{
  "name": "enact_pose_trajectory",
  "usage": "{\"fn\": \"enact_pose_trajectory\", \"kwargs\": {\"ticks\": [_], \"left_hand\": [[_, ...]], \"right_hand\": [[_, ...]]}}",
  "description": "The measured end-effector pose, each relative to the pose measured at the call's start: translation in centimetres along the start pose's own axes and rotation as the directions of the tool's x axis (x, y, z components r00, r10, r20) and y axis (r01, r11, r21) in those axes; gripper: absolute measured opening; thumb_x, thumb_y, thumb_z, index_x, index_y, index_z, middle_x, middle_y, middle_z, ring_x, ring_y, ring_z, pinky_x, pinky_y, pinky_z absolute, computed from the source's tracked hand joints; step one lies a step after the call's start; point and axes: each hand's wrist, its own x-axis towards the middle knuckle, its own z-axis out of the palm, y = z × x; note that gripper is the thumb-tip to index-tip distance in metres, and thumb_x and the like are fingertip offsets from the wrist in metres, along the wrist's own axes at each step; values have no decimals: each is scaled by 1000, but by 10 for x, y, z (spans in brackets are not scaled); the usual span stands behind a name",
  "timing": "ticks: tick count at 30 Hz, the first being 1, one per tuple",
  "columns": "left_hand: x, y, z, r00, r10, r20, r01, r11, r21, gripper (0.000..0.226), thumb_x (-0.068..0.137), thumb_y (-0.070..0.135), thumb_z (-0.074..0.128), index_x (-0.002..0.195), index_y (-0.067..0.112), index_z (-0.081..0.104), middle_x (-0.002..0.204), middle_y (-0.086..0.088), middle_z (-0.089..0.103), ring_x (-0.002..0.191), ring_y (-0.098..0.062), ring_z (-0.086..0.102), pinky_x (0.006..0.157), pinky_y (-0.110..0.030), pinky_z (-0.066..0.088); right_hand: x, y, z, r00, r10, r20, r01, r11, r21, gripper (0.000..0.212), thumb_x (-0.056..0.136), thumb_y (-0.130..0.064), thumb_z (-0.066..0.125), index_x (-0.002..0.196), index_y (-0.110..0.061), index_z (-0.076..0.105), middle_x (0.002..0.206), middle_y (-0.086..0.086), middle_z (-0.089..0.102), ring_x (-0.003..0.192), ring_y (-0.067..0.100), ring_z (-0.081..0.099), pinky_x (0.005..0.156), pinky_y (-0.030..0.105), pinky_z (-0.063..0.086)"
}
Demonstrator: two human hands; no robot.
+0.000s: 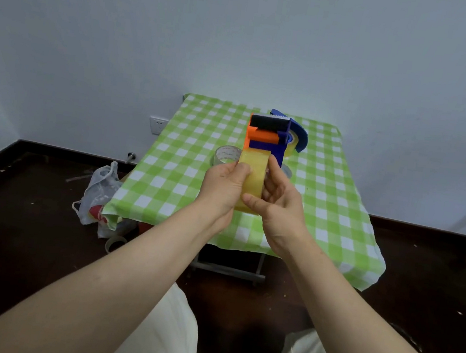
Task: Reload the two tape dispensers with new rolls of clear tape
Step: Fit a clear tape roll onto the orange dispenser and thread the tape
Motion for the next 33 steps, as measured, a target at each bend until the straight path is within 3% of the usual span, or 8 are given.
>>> {"fn": "enact_pose_trajectory", "kwargs": {"ticks": [4,7,10,13,20,28,30,33], "left_hand": [[-2,0,-2,998,55,43,-55,998,-1,32,88,-2,40,77,10,68,69,-4,70,69,-20,64,69,-32,53],[-5,-4,-5,994,95,60,-97,995,30,34,90,-2,38,91,12,69,82,-9,71,78,-21,65,72,-32,54],[-4,-3,-3,997,56,-48,-58,997,-47,24,92,0,43,82,3,64,80,-17,64,77,-28,60,73,-36,51],[0,1,-1,991,-27,-131,13,994,-107,23,91,5,47,70,5,56,68,-12,57,67,-25,55,72,-38,46],[-6,3,-5,999,17,28,-14,995,-98,27,87,-3,41,90,0,67,90,-21,65,83,-29,62,84,-43,50],[-2,11,-2,977,-135,-165,113,984,-135,19,89,10,50,73,6,59,68,-11,60,64,-24,58,71,-37,48],[-2,13,-1,982,-111,-151,97,990,-101,20,88,10,51,71,8,61,63,-8,63,61,-22,59,69,-34,49],[-7,8,-3,1000,14,1,-14,1000,23,24,83,-1,49,74,11,68,64,-3,69,61,-16,64,63,-29,53]], "right_hand": [[2,-6,-2,1000,31,-2,-30,989,148,81,74,30,49,143,-8,33,134,16,55,108,17,61,80,21,55],[3,-5,-3,999,53,-2,-51,975,216,79,74,29,50,143,-6,33,137,20,51,116,25,58,83,24,56],[0,-2,-2,999,40,-6,-39,988,152,84,73,28,53,144,-11,32,136,16,53,122,25,55,88,27,54],[-1,-4,-2,1000,17,-9,-16,996,86,86,71,28,56,143,-14,34,125,3,60,118,17,58,92,29,53],[1,-9,-4,999,50,12,-51,974,222,82,73,28,52,142,-11,34,135,19,53,122,29,55,93,34,51],[-6,-6,1,1000,1,19,-1,1000,30,90,68,27,60,143,-15,35,129,10,59,115,18,60,86,29,56],[-5,-8,2,1000,-4,17,4,1000,26,89,68,28,60,143,-14,35,124,8,62,111,15,63,84,28,57],[-1,-11,1,1000,4,2,-4,997,82,86,70,29,56,142,-12,34,116,6,65,104,13,66,81,26,57]]}}
